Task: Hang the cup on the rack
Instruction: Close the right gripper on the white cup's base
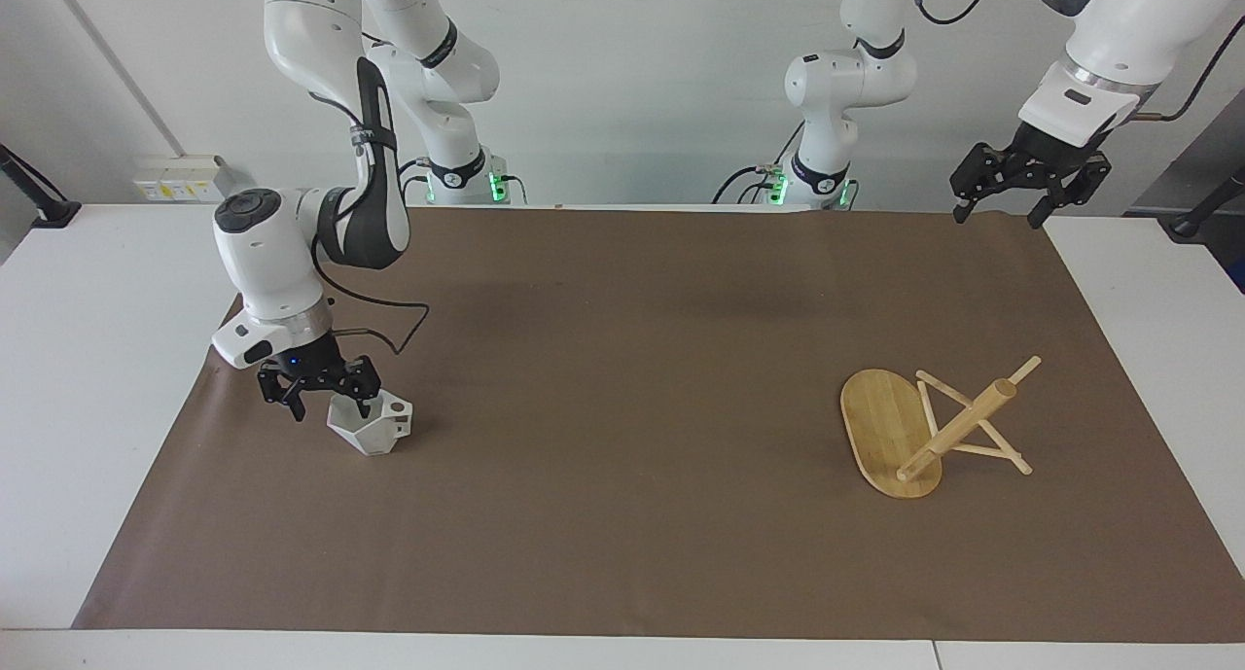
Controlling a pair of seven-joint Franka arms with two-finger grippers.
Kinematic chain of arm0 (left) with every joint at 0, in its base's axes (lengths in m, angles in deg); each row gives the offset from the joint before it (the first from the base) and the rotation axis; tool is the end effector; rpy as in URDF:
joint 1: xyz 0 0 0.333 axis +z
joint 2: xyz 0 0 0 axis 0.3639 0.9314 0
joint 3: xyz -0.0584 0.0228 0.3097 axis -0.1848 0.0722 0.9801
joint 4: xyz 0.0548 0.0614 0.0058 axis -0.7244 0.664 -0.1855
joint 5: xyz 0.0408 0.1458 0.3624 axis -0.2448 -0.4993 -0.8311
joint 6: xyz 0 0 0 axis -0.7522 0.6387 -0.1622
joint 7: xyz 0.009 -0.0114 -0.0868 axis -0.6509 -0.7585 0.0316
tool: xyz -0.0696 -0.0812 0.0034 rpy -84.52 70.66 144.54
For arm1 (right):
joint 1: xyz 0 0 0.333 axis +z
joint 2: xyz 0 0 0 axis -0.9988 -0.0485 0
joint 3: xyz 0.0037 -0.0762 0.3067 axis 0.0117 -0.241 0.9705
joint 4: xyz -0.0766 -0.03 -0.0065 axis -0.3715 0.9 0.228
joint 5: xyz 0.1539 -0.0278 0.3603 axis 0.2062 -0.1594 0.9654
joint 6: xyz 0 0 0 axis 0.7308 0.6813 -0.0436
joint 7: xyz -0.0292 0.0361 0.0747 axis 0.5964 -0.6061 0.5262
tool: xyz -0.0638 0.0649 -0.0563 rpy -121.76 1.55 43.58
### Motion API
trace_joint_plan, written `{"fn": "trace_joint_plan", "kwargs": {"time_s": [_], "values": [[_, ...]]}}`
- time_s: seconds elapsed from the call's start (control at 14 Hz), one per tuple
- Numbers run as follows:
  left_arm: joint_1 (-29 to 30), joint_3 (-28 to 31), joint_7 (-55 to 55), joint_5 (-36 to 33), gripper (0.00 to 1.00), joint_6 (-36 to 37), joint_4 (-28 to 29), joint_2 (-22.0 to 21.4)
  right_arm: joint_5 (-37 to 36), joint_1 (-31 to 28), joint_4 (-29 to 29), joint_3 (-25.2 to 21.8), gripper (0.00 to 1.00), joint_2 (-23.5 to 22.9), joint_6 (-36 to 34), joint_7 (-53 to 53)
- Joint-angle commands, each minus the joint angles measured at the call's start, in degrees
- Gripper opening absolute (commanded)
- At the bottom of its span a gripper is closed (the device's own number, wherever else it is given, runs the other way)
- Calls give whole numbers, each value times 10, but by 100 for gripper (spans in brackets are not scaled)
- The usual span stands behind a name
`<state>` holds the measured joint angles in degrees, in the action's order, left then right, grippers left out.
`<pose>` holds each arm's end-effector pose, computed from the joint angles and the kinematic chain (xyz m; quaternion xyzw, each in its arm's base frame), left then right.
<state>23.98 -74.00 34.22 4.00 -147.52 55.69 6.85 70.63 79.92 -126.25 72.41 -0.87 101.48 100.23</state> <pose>0.5260 -0.0245 0.6483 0.9976 -0.0681 0.0076 0.0092 0.6218 -0.0636 0.3611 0.9894 0.0472 0.1366 0.0172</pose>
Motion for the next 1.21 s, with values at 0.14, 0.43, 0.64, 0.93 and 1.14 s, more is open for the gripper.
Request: {"fn": "trace_joint_plan", "kwargs": {"time_s": [0.14, 0.43, 0.64, 0.93, 1.14], "values": [[5, -2, -4, -1, 100, 5, 8, -11, -9, -9, 8, 2, 82, -5, 1, 14], [5, -2, -4, -1, 100, 5, 8, -11, -7, -10, 12, 2, 53, -6, 0, 10], [5, -2, -4, -1, 100, 5, 8, -11, -4, -11, 12, 2, 33, -6, 0, 7], [5, -2, -4, -1, 100, 5, 8, -11, -4, -11, 12, 2, 31, -6, 0, 7], [5, -2, -4, -1, 100, 5, 8, -11, -3, -10, 12, 2, 26, -6, 0, 5]]}}
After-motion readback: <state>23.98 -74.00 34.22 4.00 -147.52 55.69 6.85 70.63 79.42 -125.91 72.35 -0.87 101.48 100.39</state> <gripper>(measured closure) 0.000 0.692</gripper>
